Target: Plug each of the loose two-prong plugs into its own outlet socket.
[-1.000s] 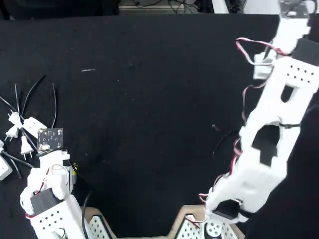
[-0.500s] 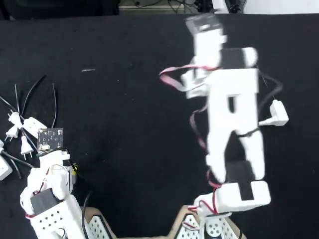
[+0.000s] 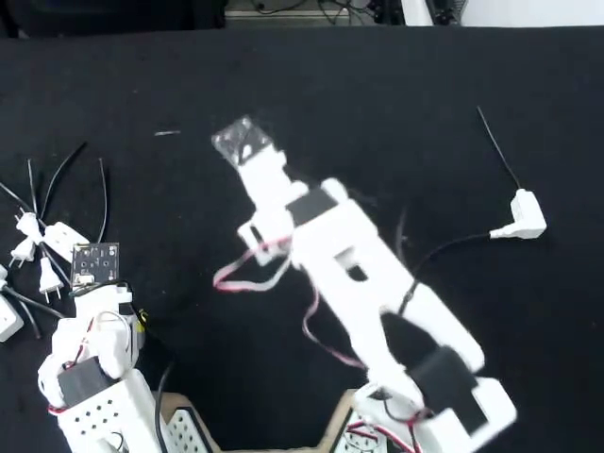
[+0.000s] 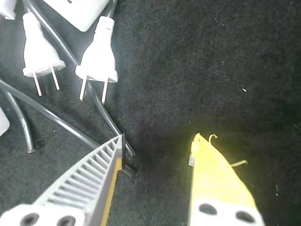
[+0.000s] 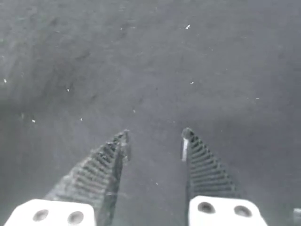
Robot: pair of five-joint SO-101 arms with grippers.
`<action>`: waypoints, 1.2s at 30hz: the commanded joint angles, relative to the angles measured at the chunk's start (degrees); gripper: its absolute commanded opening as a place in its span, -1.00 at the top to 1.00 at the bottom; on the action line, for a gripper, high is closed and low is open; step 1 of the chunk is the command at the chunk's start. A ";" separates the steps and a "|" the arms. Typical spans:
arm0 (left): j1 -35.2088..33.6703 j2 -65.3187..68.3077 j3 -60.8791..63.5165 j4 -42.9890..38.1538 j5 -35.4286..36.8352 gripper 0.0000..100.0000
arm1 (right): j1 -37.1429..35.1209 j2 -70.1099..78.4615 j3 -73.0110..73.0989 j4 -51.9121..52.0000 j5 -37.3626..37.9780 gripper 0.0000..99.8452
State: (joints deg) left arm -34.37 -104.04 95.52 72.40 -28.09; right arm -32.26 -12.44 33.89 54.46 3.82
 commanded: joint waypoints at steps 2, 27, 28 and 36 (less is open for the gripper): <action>-0.48 -0.35 0.04 0.26 -0.35 0.53 | -0.79 -9.45 11.56 -13.36 -1.49 0.67; -0.66 -0.44 -16.04 -1.05 -0.53 0.53 | -0.88 -18.24 29.67 -32.79 -1.58 0.67; -0.66 -0.44 -16.92 -1.05 -0.44 0.53 | -0.88 -18.24 29.67 -32.79 -1.58 0.67; -2.59 -0.35 -19.30 -8.09 -0.18 0.52 | -0.88 -18.24 29.49 -32.88 -1.58 0.67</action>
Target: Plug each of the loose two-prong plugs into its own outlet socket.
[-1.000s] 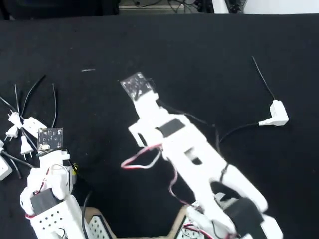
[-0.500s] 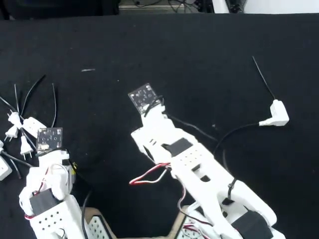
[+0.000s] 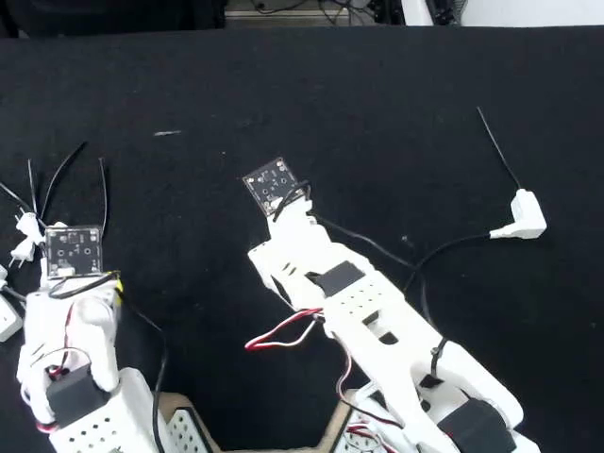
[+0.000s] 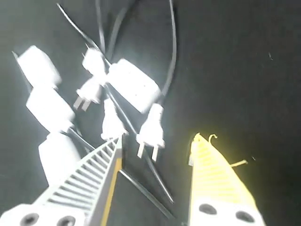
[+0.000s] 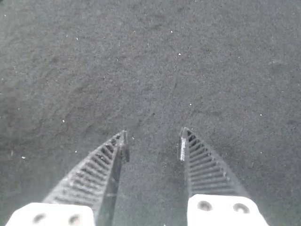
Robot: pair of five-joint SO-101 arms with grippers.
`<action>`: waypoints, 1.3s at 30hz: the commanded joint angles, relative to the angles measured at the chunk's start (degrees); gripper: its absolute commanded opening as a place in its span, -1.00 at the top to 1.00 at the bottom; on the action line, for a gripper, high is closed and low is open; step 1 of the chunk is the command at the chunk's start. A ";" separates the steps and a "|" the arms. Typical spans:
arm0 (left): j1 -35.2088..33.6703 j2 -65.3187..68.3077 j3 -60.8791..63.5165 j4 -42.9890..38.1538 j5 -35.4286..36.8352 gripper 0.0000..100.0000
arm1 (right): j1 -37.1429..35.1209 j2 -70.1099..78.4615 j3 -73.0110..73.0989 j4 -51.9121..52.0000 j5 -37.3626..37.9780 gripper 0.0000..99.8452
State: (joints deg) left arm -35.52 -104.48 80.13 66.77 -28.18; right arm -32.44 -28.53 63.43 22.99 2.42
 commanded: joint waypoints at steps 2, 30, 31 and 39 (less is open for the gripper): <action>-1.71 0.18 -6.73 -2.99 -0.09 0.52 | -0.70 -2.15 -0.04 -1.41 -0.18 0.67; -9.36 0.44 -15.60 -3.87 12.31 0.52 | -0.70 -1.80 0.22 -1.41 -0.09 0.67; -9.54 0.53 -16.92 -3.87 12.04 0.52 | -0.70 -1.80 0.22 -1.41 -0.09 0.67; -9.71 15.74 -29.58 -3.78 12.13 0.52 | -0.62 -1.71 0.22 -1.41 -0.09 0.67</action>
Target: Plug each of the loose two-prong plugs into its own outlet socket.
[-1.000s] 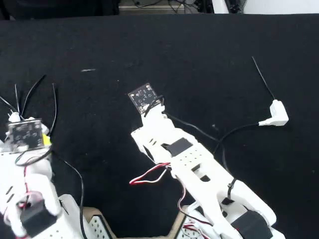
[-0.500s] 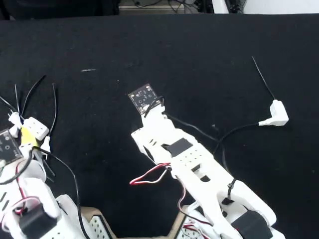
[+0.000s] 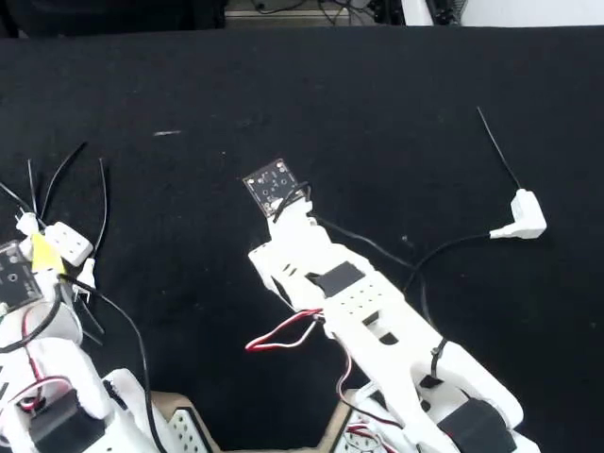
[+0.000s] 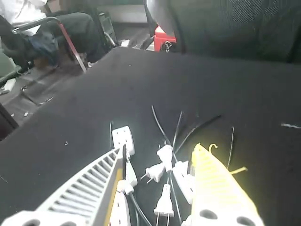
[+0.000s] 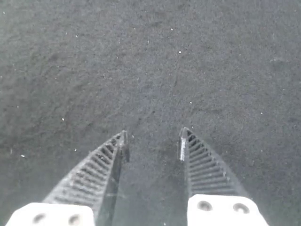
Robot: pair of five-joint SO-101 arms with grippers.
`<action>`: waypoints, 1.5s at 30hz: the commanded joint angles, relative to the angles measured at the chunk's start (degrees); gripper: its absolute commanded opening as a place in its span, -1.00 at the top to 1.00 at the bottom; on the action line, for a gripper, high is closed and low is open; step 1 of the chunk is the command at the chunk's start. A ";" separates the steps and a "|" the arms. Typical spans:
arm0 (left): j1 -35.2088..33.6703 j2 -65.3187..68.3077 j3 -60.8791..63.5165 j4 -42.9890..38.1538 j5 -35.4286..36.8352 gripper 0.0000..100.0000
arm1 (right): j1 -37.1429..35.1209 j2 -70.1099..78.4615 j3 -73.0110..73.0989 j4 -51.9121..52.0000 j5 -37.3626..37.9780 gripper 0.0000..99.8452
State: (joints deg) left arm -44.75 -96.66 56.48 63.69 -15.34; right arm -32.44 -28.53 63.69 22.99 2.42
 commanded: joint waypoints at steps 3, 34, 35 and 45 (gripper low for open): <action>-0.48 19.96 -6.64 -0.70 -0.79 0.52 | -0.62 -1.71 -0.04 -1.41 -0.09 0.67; -18.77 55.82 -11.47 -9.41 -9.85 0.52 | -0.62 -1.71 -0.04 -1.41 -0.09 0.67; -19.82 55.82 -11.56 -9.41 -11.60 0.52 | -0.62 -1.71 -0.04 -1.41 -0.09 0.67; -22.37 55.82 -6.29 -21.98 -14.95 0.52 | -0.62 -1.71 0.04 -1.41 -0.09 0.67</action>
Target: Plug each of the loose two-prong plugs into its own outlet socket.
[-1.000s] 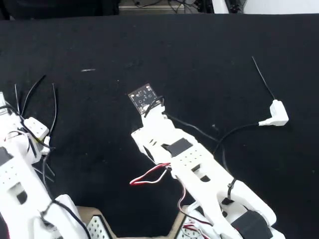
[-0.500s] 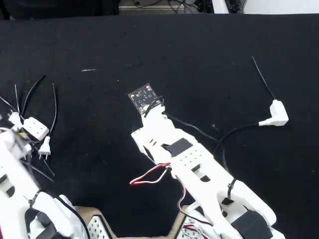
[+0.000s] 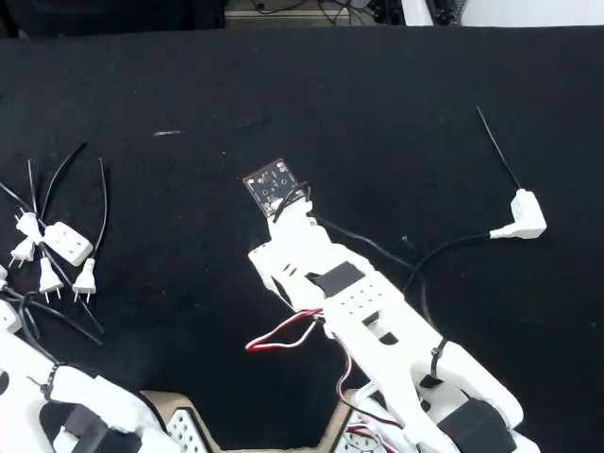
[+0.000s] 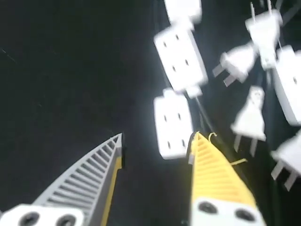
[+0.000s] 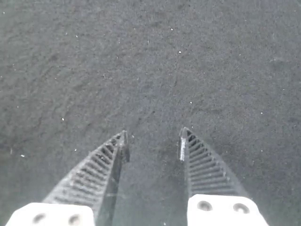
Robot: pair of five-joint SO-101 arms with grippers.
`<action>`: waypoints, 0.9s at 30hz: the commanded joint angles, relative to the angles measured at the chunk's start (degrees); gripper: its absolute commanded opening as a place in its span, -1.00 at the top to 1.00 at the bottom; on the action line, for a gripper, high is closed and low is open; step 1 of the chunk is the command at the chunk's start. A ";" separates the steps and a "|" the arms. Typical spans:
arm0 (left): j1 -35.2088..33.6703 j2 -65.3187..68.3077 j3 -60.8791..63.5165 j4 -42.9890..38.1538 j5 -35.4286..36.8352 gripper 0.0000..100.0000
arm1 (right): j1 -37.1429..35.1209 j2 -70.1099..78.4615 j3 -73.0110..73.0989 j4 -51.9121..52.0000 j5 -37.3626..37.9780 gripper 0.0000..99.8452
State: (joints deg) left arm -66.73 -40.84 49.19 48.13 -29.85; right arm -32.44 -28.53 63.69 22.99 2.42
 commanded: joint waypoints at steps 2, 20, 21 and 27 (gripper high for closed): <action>-0.40 0.00 4.35 -11.25 -0.44 0.52 | -0.62 -1.71 0.04 -1.41 -0.09 0.67; 0.22 0.79 17.10 -31.65 3.25 0.52 | -0.62 -1.71 0.04 -1.41 -0.09 0.67; 0.31 1.49 15.87 -29.71 3.69 0.52 | -0.62 -1.71 0.04 -1.41 -0.09 0.67; 0.31 11.25 0.40 -10.29 3.60 0.52 | -0.62 -1.71 0.04 -1.41 -0.09 0.67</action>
State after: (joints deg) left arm -66.73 -33.19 59.65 29.67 -26.86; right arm -32.44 -28.53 63.69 22.99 2.42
